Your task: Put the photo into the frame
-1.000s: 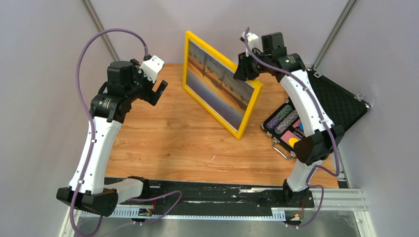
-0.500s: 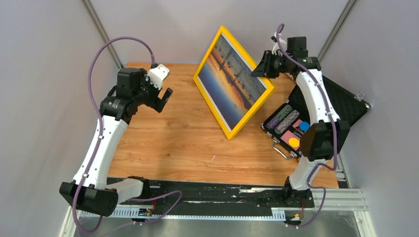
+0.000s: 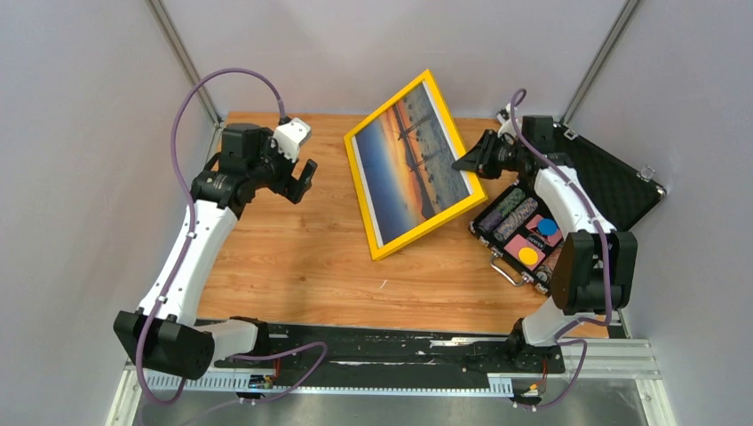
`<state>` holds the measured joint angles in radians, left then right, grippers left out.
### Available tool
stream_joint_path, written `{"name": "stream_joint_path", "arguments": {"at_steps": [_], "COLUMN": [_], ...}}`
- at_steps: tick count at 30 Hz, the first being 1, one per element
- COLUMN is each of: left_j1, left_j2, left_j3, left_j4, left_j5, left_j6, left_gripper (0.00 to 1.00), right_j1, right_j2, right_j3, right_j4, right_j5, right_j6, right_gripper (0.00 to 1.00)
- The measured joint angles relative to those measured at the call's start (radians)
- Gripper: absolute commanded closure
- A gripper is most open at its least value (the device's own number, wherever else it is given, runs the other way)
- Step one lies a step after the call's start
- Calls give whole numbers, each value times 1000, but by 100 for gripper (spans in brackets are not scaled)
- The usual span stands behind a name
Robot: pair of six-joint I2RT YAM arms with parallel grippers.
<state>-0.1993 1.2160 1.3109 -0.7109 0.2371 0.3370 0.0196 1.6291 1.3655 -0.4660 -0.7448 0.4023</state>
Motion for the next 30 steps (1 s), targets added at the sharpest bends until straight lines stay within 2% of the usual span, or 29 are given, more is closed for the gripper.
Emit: {"name": "stream_joint_path", "arguments": {"at_steps": [4, 7, 11, 17, 24, 30], "left_j1": [0, 0, 0, 0, 0, 0], "left_j2": [27, 56, 96, 131, 150, 166], "left_j3": [-23, -43, -60, -76, -76, -79], "left_j4": [24, 42, 60, 91, 114, 132], "left_j5": [21, 35, 50, 60, 67, 72], "left_j6": [-23, -40, -54, -66, -66, -65], "left_gripper": [0, 0, 0, 0, 0, 0], "right_j1": [-6, -3, 6, 59, 135, 144], "right_j2": [-52, -80, -88, -59, 88, 179], "right_j3": [-220, -386, -529, -576, -581, -589], "right_j4": [185, 338, 481, 563, 570, 608], "right_j5": [-27, -41, -40, -16, 0, -25], "right_j6": [106, 182, 241, 269, 242, 232], "right_gripper": [98, 92, 84, 67, 63, 51]}}
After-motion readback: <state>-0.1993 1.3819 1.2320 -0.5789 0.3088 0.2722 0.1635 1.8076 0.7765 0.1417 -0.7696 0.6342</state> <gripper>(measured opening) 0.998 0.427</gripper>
